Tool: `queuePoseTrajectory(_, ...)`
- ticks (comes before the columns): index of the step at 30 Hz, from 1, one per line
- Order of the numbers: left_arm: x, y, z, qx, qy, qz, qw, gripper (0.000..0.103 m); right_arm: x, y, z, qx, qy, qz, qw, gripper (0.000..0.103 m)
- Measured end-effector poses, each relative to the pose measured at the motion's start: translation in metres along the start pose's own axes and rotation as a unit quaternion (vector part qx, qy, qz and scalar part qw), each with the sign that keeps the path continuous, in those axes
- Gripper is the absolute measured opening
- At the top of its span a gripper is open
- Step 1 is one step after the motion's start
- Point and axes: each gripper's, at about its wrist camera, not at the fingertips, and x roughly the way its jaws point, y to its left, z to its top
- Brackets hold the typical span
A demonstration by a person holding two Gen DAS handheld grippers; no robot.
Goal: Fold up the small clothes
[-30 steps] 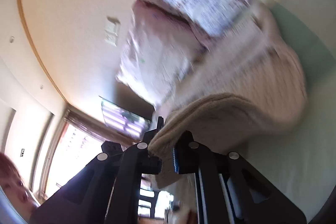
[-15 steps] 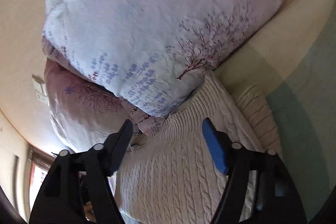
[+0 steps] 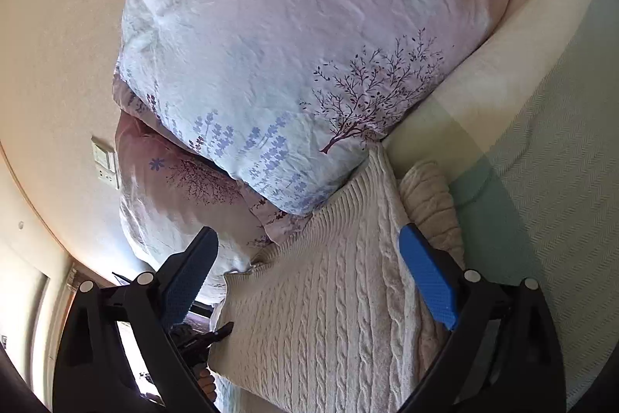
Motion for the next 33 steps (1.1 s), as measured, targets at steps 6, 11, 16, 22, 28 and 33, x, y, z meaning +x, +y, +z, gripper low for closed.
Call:
queuePoseTrajectory(6, -0.02, -0.104, 0.003, 0.042, -0.033, -0.096, 0.9939, 0.013, -0.031, 0.013, 0.016, -0.023, -0.035, 0.019, 0.999, 0.097)
queuePoseTrajectory(11, 0.065, -0.244, -0.019, 0.094, 0.029, -0.235, 0.967, 0.017, -0.057, 0.016, 0.028, -0.048, -0.068, -0.022, 0.996, 0.096)
queuePoseTrajectory(16, 0.132, -0.278, -0.036, 0.052, 0.132, -0.326, 0.9347, 0.059, -0.074, 0.004, 0.052, -0.039, -0.034, -0.056, 0.997, 0.097)
queuePoseTrajectory(22, 0.073, -0.213, -0.024, 0.135, 0.025, -0.113, 0.9841, 0.085, -0.029, -0.019, 0.066, 0.005, 0.144, -0.087, 0.986, 0.102)
queuePoseTrajectory(28, 0.103, -0.172, -0.046, 0.134, 0.088, -0.027, 0.9867, 0.085, 0.031, -0.027, 0.04, 0.015, 0.224, -0.1, 0.969, 0.085)
queuePoseTrajectory(33, 0.128, -0.18, -0.064, 0.135, 0.085, -0.053, 0.9858, 0.078, 0.03, -0.023, 0.026, -0.004, 0.212, -0.106, 0.972, 0.04)
